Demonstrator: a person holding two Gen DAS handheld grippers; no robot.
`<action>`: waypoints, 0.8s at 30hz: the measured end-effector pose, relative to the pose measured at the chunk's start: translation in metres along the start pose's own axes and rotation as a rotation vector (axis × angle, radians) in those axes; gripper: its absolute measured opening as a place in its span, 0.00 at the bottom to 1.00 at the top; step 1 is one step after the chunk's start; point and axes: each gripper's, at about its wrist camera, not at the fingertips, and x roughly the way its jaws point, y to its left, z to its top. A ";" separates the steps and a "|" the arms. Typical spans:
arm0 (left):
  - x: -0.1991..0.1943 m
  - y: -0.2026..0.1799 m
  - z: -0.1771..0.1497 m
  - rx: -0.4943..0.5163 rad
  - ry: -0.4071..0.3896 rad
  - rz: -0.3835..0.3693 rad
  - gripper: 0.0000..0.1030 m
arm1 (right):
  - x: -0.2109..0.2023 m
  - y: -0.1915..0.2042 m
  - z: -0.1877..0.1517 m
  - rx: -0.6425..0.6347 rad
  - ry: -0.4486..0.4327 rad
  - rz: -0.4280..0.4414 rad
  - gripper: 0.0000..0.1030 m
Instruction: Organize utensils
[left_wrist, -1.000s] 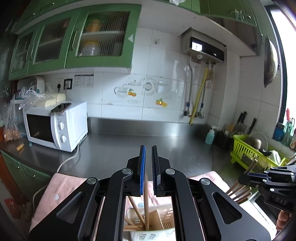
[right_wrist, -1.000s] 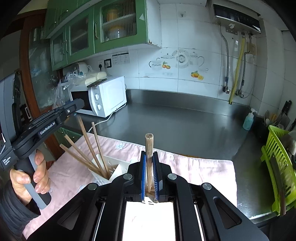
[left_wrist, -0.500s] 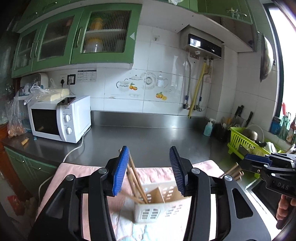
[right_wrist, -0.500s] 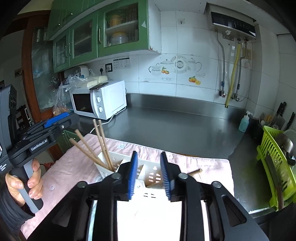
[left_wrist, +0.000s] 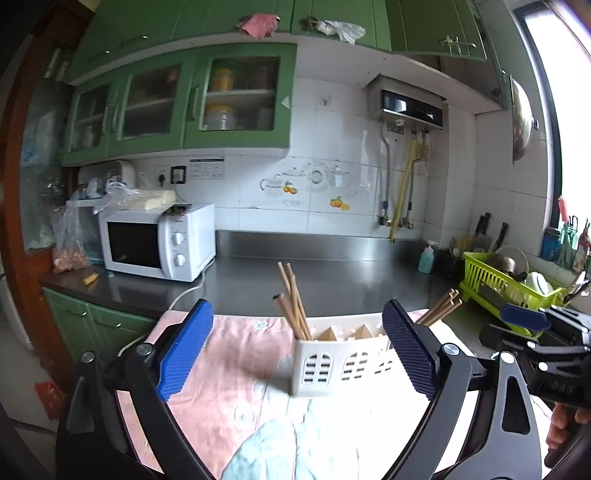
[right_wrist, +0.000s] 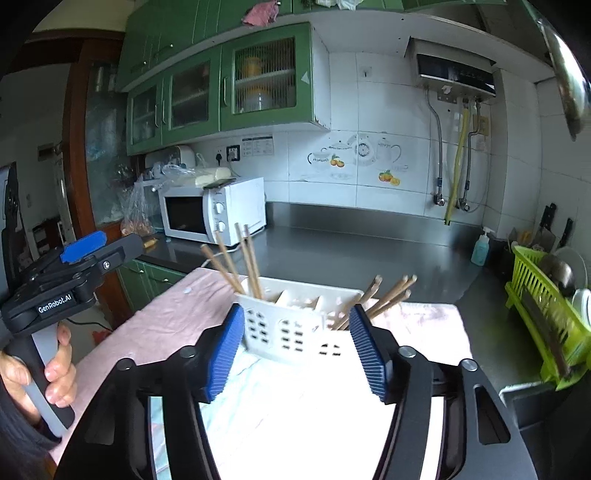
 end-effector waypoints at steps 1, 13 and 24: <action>-0.008 0.000 -0.003 -0.004 -0.002 0.007 0.92 | -0.004 0.002 -0.003 0.006 -0.002 0.005 0.57; -0.070 -0.009 -0.042 0.038 0.029 0.075 0.95 | -0.056 0.035 -0.050 0.027 -0.022 -0.028 0.70; -0.095 -0.007 -0.084 0.020 0.118 0.080 0.95 | -0.061 0.038 -0.108 0.059 0.051 -0.082 0.83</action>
